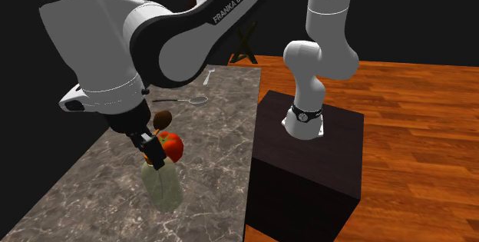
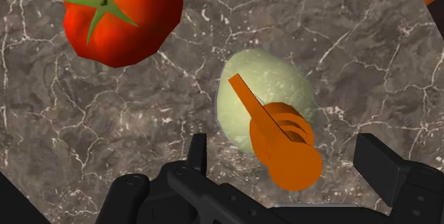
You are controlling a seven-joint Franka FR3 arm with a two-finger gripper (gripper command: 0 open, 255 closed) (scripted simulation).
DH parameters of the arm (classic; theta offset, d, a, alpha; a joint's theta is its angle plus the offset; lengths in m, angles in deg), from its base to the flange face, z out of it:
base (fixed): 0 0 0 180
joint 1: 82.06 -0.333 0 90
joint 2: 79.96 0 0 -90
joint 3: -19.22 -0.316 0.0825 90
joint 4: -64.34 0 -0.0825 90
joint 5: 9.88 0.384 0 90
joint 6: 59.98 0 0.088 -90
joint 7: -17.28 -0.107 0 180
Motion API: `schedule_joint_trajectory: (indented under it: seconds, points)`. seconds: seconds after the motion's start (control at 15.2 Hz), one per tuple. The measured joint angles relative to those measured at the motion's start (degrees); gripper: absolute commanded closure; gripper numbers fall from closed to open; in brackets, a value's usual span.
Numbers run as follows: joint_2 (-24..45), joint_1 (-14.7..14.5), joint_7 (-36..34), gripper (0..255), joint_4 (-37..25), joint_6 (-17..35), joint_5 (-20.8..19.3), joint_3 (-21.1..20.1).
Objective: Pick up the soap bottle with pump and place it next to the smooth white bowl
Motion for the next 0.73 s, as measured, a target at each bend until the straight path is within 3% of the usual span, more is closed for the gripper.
schedule_joint_trajectory:
  seconds: [0.2, 0.26, 0.73]
  points:
    - [0.0, 0.0, 0.0, 0, 0.1, 0.1, 0.0, 0.0]
    - [0.0, 0.0, 0.0, 255, 0.1, 0.1, 0.0, 0.0]
    - [0.0, 0.0, 0.0, 255, 0.1, 0.1, 0.0, 0.0]
